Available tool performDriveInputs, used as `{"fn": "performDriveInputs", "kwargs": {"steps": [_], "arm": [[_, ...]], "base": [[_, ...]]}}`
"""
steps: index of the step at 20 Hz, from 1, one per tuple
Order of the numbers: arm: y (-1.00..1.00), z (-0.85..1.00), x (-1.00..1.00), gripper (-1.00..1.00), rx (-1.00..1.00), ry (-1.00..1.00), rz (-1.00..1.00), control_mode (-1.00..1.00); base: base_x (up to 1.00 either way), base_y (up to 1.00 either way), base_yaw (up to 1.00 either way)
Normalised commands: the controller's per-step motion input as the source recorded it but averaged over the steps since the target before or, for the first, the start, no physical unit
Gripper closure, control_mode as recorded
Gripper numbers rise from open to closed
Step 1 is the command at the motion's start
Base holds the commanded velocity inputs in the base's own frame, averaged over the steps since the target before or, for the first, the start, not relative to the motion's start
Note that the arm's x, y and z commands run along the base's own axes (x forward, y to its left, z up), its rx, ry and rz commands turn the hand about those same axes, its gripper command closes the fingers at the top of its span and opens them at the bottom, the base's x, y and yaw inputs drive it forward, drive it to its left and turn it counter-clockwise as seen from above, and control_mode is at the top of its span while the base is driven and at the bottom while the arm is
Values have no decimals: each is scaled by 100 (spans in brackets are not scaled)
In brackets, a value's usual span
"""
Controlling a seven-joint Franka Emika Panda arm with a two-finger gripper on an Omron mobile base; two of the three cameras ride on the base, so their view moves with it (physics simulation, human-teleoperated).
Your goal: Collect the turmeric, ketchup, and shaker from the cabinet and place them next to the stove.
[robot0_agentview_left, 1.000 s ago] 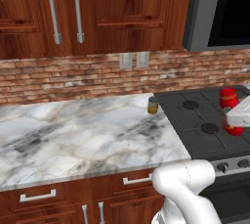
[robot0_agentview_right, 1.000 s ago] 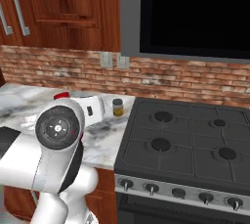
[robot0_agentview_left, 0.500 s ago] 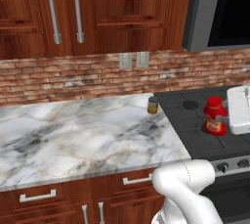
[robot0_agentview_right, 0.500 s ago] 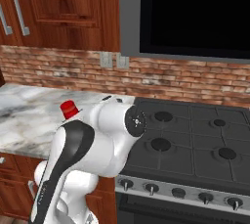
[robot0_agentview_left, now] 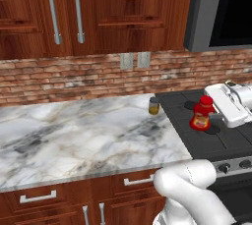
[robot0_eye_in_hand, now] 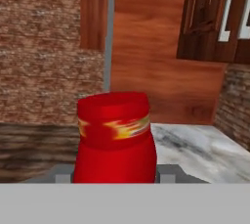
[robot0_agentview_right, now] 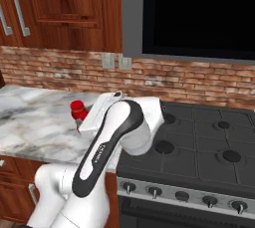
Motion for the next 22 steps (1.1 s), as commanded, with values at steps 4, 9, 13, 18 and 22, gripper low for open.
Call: {"fn": "performDriveInputs", "kwargs": {"steps": [4, 9, 13, 18, 22], "arm": [[0, -25, 40, 100, 1, 0, 21, -100], [0, -22, 43, 100, 2, 1, 18, -100], [0, -28, 37, 100, 2, 2, 14, -100], [-4, -31, 18, 100, 2, 3, 4, -100], [-4, -31, 4, 100, 0, 2, 0, -100]], "base": [[0, 0, 0], [0, 0, 0], [0, 0, 0], [0, 0, 0], [0, 0, 0]]}}
